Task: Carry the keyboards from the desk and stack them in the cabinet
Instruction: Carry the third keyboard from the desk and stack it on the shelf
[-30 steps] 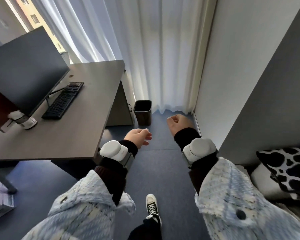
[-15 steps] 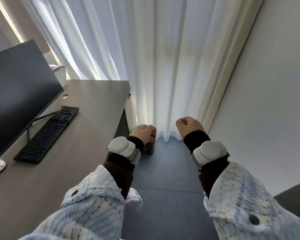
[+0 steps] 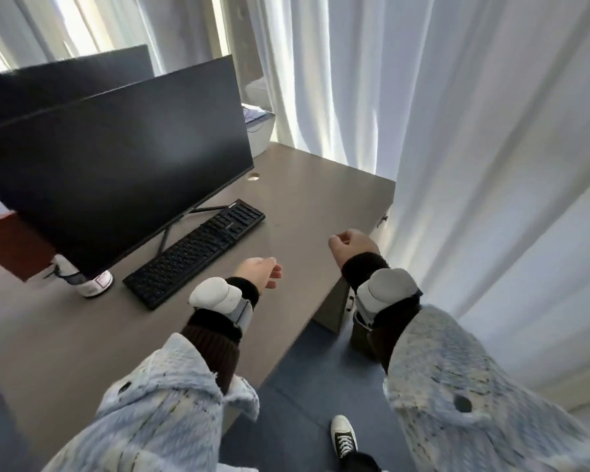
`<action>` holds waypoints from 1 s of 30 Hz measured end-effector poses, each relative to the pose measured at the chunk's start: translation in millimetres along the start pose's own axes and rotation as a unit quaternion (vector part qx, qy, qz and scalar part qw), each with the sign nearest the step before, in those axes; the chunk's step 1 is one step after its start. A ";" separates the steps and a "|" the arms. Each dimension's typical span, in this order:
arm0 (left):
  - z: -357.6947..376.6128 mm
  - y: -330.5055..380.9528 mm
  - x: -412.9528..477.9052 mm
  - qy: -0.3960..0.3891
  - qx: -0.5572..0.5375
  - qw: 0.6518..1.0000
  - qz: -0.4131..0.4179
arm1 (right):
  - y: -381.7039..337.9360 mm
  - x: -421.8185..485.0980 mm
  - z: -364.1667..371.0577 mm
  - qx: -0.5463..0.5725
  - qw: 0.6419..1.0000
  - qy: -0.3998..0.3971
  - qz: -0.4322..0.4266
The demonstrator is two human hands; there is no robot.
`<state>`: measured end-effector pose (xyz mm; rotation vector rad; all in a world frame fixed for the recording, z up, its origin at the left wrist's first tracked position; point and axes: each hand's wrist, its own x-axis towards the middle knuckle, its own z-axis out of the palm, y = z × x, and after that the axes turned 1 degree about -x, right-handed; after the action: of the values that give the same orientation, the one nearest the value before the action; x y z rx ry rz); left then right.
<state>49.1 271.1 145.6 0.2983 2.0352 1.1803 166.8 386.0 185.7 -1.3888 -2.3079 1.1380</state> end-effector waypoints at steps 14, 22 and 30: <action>-69.9 -13.4 141.5 0.215 -0.051 0.960 -0.173 | -77.3 189.2 126.3 -0.072 0.971 -0.219 -0.067; -137.8 -51.5 199.0 0.300 -0.038 0.921 -0.246 | -101.8 259.3 198.0 -0.121 0.964 -0.233 -0.040; -182.2 -103.0 225.3 0.356 -0.080 0.872 -0.327 | -104.9 312.2 248.6 -0.167 0.958 -0.234 -0.011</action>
<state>-218.3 216.8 3.9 -0.9826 2.3107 1.0724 -201.0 491.4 31.0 -1.2967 -2.9579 1.2185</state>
